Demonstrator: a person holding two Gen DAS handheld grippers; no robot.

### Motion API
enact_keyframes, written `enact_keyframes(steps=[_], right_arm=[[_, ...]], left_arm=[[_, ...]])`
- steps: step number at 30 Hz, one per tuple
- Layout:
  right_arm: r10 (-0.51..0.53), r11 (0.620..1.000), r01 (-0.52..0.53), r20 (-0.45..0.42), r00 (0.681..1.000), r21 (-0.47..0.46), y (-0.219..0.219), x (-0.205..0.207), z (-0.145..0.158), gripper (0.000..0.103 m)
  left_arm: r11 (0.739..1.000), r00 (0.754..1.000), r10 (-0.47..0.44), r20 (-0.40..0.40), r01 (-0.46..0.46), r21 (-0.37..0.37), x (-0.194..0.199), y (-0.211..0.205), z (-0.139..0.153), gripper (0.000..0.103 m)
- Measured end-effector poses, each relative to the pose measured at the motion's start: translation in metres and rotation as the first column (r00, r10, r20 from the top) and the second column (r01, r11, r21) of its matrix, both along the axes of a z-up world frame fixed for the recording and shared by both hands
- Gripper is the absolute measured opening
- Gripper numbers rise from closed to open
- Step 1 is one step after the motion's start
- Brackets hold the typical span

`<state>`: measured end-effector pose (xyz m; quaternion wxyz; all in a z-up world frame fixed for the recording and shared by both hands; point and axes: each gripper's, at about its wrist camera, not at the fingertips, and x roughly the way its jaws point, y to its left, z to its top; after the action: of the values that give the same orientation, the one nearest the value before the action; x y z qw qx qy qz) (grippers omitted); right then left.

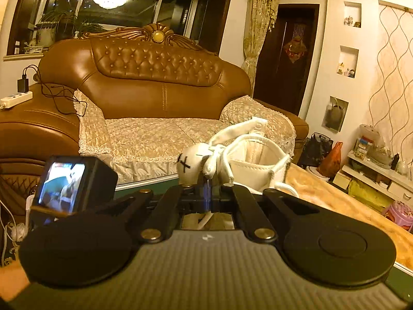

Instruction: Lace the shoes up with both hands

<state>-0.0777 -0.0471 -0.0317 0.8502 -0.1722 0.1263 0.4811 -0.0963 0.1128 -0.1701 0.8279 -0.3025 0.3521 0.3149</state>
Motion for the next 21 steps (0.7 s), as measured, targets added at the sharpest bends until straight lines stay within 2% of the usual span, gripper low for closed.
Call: enact_keyframes(steps=[6,8,11,12,14,15,21], right_arm=[[-0.002,1.000,0.002,0.000,1.000,0.019,-0.010,-0.004,0.005,0.004],[-0.003,1.000,0.003,0.008,1.000,0.026,-0.015,-0.009,0.007,0.012],[-0.007,0.998,0.007,-0.011,1.000,0.056,-0.027,-0.014,0.013,0.019],[-0.007,0.998,0.009,-0.022,1.000,0.070,-0.031,-0.015,0.016,0.020],[-0.022,0.995,0.027,-0.052,0.998,0.099,-0.038,-0.011,0.023,0.034],[-0.031,0.993,0.039,-0.067,0.997,0.113,-0.041,-0.008,0.026,0.036],[-0.070,0.975,0.111,-0.202,0.977,0.195,-0.065,0.007,0.044,0.039]], left_arm=[[1.000,1.000,-0.010,-0.024,0.010,-0.011,-0.013,-0.007,0.004,0.101],[1.000,0.999,-0.009,-0.031,0.008,-0.020,-0.021,-0.010,0.006,0.101],[0.999,0.999,-0.022,-0.042,0.020,-0.030,-0.035,-0.018,0.008,0.101],[0.999,0.999,-0.023,-0.046,0.021,-0.034,-0.040,-0.021,0.009,0.101],[0.999,0.999,-0.018,-0.043,0.016,-0.037,-0.051,-0.026,0.012,0.101],[0.999,0.999,-0.012,-0.040,0.011,-0.039,-0.058,-0.028,0.014,0.101],[0.999,0.998,0.010,-0.067,-0.014,-0.052,-0.089,-0.045,0.027,0.102]])
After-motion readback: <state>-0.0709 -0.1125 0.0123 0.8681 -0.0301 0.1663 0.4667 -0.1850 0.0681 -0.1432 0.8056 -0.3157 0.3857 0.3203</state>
